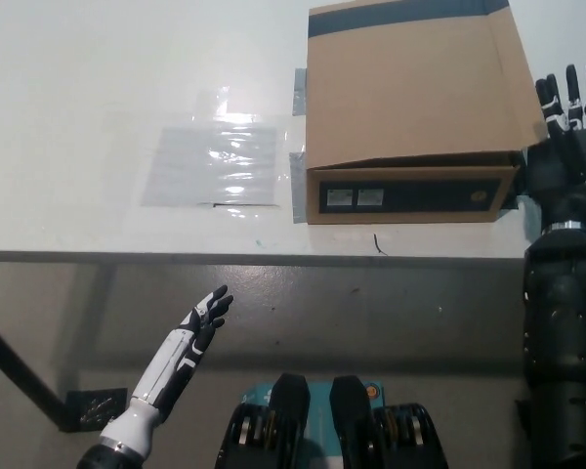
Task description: A small storage box is placed at the center of the table and the robot uses its right hand to slide under its lid and push it upwards to open it
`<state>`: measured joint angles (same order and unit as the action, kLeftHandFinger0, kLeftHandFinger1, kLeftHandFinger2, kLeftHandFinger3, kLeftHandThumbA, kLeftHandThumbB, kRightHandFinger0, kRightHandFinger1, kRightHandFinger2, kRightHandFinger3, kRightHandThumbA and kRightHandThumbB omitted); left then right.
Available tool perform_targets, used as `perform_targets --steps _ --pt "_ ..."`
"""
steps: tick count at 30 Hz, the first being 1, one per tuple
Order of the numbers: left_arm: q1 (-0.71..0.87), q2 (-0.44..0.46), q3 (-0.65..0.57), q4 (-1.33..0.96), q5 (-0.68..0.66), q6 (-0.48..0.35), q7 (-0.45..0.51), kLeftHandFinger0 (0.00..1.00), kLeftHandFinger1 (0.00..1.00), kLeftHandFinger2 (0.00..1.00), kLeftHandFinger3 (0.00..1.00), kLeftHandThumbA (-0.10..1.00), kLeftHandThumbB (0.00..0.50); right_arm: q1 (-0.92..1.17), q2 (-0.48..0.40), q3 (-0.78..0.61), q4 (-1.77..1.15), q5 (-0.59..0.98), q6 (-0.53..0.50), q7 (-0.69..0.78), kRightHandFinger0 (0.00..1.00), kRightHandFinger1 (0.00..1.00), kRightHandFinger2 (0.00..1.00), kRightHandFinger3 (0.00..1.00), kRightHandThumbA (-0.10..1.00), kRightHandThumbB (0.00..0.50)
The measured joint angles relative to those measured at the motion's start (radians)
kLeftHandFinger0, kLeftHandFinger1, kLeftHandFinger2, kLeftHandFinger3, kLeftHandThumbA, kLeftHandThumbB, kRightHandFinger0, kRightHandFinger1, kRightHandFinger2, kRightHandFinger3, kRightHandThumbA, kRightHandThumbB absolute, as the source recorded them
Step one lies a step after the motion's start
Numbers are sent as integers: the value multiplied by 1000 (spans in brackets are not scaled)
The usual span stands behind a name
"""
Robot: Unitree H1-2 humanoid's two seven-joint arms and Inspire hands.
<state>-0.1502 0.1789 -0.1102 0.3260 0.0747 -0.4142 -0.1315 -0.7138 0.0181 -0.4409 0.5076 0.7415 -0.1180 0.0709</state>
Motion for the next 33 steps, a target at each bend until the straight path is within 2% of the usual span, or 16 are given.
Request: perform_targets --steps 17,26,29,33 --pt "0 0 0 0 0 1 -11 1000 1000 1000 1000 1000 500 -3 26 37 -158 0 34 -28 1000 1000 1000 1000 1000 338" --pt "-1 0 0 0 0 1 -19 1000 1000 1000 1000 1000 500 -8 53 43 -152 1 40 -34 1000 1000 1000 1000 1000 328" --pt "-3 0 0 0 0 1 -22 1000 1000 1000 1000 1000 500 -18 69 43 -130 1 40 -38 1000 1000 1000 1000 1000 340" --pt "-6 0 0 0 1 1 -22 1000 1000 1000 1000 1000 500 -41 87 43 -66 1 37 -38 1000 1000 1000 1000 1000 317"
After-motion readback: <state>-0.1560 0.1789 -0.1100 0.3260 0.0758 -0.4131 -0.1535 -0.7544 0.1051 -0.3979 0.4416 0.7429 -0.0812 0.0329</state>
